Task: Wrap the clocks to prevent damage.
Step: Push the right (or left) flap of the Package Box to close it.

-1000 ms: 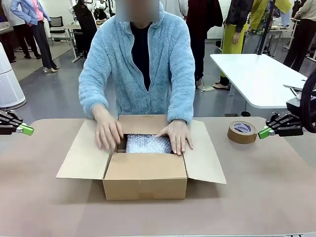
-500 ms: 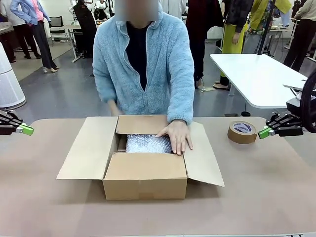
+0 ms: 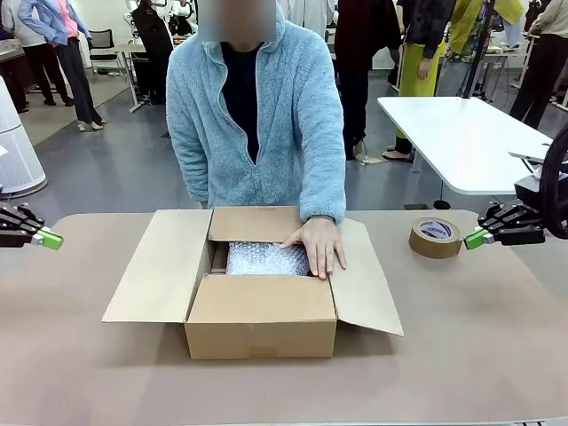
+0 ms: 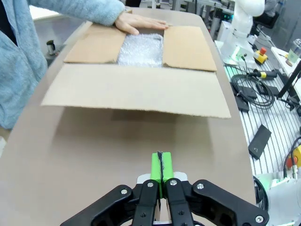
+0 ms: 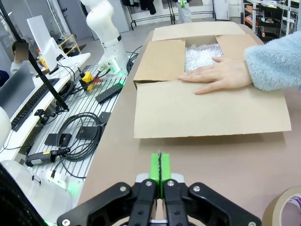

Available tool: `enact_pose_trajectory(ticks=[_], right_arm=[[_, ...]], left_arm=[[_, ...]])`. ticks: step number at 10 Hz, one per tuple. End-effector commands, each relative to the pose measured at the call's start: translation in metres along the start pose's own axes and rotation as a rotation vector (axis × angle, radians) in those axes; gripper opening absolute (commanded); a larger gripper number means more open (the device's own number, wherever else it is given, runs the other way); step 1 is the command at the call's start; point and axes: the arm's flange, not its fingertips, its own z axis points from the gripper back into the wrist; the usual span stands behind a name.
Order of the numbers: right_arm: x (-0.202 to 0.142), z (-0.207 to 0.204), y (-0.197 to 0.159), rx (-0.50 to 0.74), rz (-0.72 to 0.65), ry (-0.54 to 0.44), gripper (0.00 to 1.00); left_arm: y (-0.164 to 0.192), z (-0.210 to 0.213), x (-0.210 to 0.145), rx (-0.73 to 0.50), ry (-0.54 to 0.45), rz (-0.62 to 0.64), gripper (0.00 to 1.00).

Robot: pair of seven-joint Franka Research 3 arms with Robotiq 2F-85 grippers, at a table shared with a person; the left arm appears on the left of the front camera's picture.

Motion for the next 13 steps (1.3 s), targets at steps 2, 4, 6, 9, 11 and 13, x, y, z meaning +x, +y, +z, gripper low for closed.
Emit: enact_pose_trajectory(ticks=[2,4,6,9,11,13], right_arm=[[0.000,0.000,0.000,-0.002,0.001,0.000,0.01],[0.000,0.000,0.000,-0.002,0.001,0.000,0.01],[0.000,0.000,0.000,-0.002,0.001,0.000,0.01],[0.000,0.000,0.000,-0.002,0.001,0.000,0.01],[0.000,0.000,0.000,-0.002,0.001,0.000,0.01],[0.000,0.000,0.000,-0.002,0.001,0.000,0.01]], left_arm=[[0.025,-0.044,-0.046,-0.034,0.095,-0.045,0.00],[0.027,-0.070,-0.064,0.024,0.039,-0.045,0.00],[0.029,-0.103,-0.068,0.025,-0.043,-0.073,0.00],[0.034,-0.115,-0.067,0.005,-0.041,-0.081,0.00],[0.030,-0.132,-0.067,0.005,-0.058,-0.088,0.00],[0.035,-0.132,-0.059,0.008,-0.101,-0.090,0.00]])
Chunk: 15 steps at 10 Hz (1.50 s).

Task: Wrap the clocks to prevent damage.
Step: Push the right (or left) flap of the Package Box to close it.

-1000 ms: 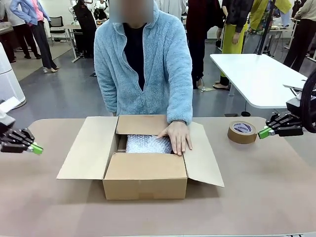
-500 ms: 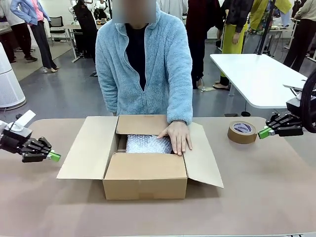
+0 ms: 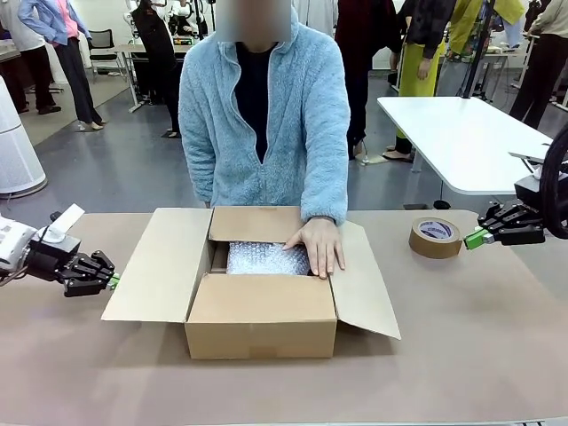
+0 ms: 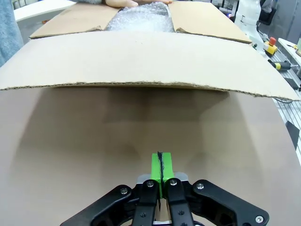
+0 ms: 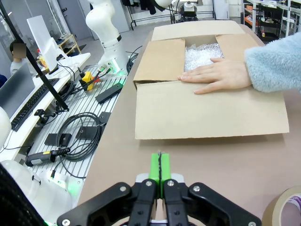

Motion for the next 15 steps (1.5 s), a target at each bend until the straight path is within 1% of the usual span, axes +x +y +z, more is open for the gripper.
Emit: enact_pose_trajectory(ticks=[1,2,9,10,11,12,13,14,15], right_arm=[[0.000,0.000,0.000,-0.002,0.001,0.000,0.01],[0.000,0.000,0.000,-0.002,0.001,0.000,0.01],[0.000,0.000,0.000,-0.002,0.001,0.000,0.01],[0.000,0.000,0.000,-0.002,0.001,0.000,0.01],[0.000,0.000,0.000,-0.002,0.001,0.000,0.01],[0.000,0.000,0.000,-0.002,0.001,0.000,0.01],[0.000,0.000,0.000,-0.002,0.001,0.000,0.01],[0.000,0.000,0.000,-0.002,0.001,0.000,0.01],[0.000,0.000,0.000,-0.002,0.001,0.000,0.01]], left_arm=[[-0.003,0.009,0.004,0.018,-0.061,0.007,0.00],[0.000,0.000,0.000,0.000,0.000,0.000,0.00],[0.000,0.000,0.000,0.000,0.000,0.000,0.00],[0.000,0.002,0.001,-0.001,-0.013,0.003,0.00],[0.003,-0.003,0.005,-0.018,-0.014,-0.033,0.00],[-0.003,-0.009,0.005,-0.013,-0.018,-0.058,0.00],[-0.002,-0.016,0.007,-0.024,-0.011,-0.081,0.00],[0.006,-0.024,0.009,-0.052,-0.003,-0.092,0.00],[0.001,-0.034,0.007,-0.050,-0.014,-0.097,0.00]])
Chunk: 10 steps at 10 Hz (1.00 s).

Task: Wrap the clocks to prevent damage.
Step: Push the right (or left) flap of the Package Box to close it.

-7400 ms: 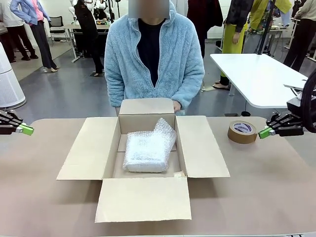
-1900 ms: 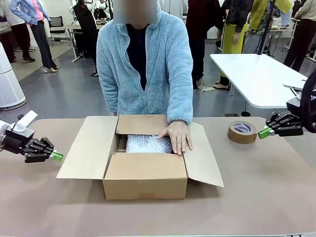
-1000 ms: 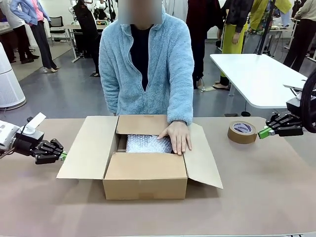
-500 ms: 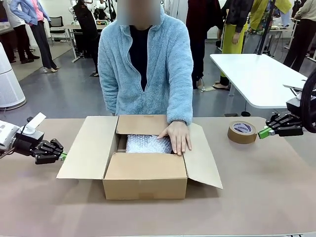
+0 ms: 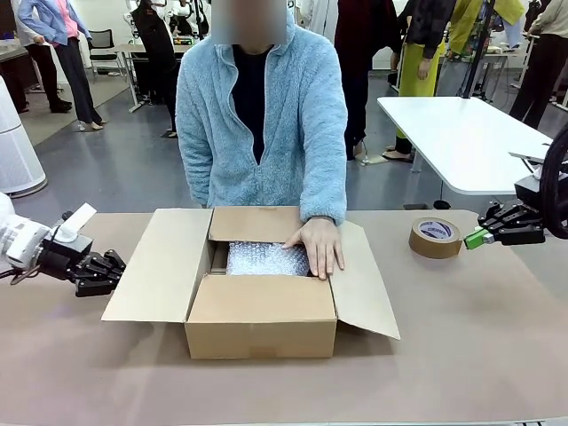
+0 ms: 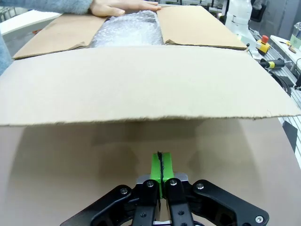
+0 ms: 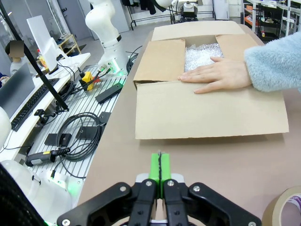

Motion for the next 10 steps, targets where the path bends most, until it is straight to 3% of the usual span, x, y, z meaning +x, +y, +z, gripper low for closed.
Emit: enact_pose_trajectory(ticks=[1,3,7,10], right_arm=[[0.000,0.000,0.000,-0.001,0.001,0.000,0.01],[0.000,0.000,0.000,-0.001,0.001,0.000,0.01],[0.000,0.000,0.000,-0.001,0.001,0.000,0.01],[0.000,0.000,0.000,-0.001,0.001,0.000,0.01]], left_arm=[[0.003,-0.016,-0.005,0.014,-0.028,-0.055,0.00],[0.006,-0.031,0.001,0.030,-0.088,-0.068,0.00],[0.010,-0.039,0.017,0.116,-0.307,-0.091,0.00],[0.021,-0.056,0.015,0.144,-0.354,-0.037,0.00]])
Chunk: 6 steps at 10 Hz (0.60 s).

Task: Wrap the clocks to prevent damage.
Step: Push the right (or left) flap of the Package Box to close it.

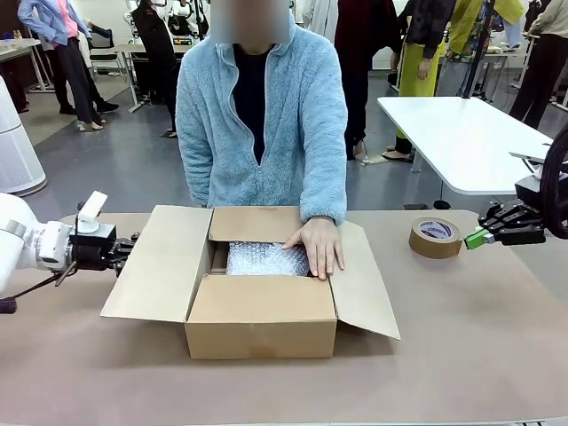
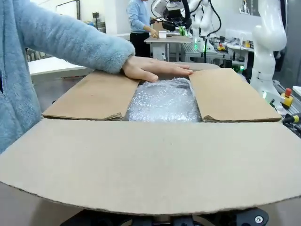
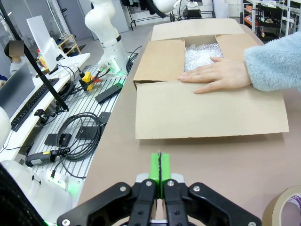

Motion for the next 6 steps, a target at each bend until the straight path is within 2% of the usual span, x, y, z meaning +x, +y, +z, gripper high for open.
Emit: enact_pose_trajectory(ticks=[1,4,6], right_arm=[[0.001,-0.001,0.000,0.000,0.002,0.001,0.01],[0.001,-0.001,0.000,0.000,0.002,0.001,0.01],[0.001,-0.001,0.000,0.000,0.002,0.001,0.01]], left_arm=[[0.006,-0.023,-0.005,-0.009,-0.026,-0.036,0.00],[0.011,-0.057,0.016,-0.049,-0.043,-0.064,0.00],[0.008,-0.061,0.033,-0.060,-0.053,-0.097,0.00]])
